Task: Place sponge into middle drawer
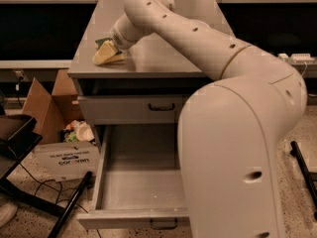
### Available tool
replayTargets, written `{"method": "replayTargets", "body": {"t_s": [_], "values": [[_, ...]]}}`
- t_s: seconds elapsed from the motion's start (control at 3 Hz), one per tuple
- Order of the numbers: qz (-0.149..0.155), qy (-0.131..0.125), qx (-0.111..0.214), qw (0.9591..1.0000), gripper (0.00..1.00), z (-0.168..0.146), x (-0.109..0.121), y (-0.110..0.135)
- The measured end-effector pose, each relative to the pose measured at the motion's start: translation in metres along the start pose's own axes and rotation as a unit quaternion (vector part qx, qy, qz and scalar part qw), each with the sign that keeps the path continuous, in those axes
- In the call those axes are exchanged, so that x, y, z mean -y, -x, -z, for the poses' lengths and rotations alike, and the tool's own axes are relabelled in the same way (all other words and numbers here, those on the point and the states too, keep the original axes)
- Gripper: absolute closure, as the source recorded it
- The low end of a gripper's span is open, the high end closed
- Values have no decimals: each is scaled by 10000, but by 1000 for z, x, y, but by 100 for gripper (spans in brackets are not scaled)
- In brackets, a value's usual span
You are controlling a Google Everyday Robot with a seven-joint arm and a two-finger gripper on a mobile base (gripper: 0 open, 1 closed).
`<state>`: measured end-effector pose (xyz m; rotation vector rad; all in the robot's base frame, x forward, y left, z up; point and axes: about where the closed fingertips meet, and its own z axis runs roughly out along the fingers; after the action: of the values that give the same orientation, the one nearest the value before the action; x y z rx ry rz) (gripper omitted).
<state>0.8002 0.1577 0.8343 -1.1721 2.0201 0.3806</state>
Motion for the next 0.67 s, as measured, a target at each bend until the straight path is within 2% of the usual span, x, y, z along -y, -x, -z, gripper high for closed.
{"method": "replayTargets", "body": {"t_s": [0.33, 0.67], "values": [[-61, 54, -26, 10000, 42, -9, 6, -6], [-61, 54, -26, 10000, 73, -10, 6, -6]]}}
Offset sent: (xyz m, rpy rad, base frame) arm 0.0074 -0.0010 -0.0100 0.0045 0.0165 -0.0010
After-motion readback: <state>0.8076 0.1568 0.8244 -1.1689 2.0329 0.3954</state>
